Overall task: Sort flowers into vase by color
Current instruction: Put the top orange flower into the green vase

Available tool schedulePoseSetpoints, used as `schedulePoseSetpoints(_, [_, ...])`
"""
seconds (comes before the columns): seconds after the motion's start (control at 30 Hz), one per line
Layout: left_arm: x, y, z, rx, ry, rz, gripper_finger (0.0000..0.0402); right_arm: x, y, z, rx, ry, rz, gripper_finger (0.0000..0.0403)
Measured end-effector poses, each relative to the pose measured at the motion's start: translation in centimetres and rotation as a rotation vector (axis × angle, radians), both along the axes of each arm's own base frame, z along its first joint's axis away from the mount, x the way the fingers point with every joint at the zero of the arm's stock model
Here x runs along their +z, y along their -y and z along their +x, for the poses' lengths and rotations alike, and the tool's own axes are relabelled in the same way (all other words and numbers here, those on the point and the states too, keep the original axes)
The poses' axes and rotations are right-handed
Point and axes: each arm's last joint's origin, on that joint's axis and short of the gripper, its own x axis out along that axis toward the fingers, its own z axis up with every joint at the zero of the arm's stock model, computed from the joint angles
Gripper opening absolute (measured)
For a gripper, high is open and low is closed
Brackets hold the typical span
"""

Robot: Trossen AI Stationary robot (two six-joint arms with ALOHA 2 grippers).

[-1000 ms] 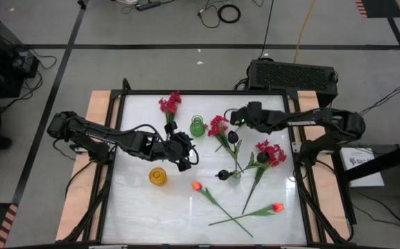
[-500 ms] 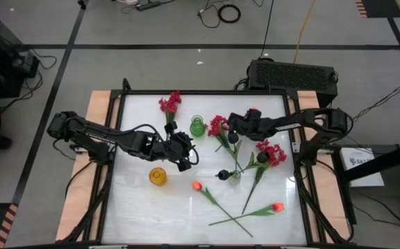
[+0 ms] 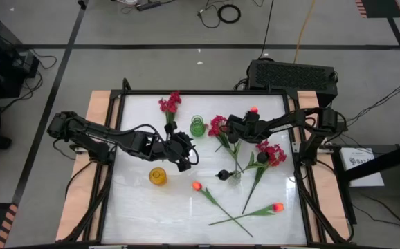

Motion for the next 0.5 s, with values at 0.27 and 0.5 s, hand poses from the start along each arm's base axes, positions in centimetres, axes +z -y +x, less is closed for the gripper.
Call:
schedulePoseSetpoints(0.27, [-0.01, 0.0, -0.01, 0.0, -0.002, 0.0, 0.012, -0.08, 0.1, -0.23, -0.016, -0.007, -0.008, 0.0099])
schedulePoseSetpoints(0.5, [-0.03, 0.04, 0.0, -0.012, -0.004, -0.011, 0.012, -0.08, 0.7, -0.4, -0.083, 0.039, -0.008, 0.0011])
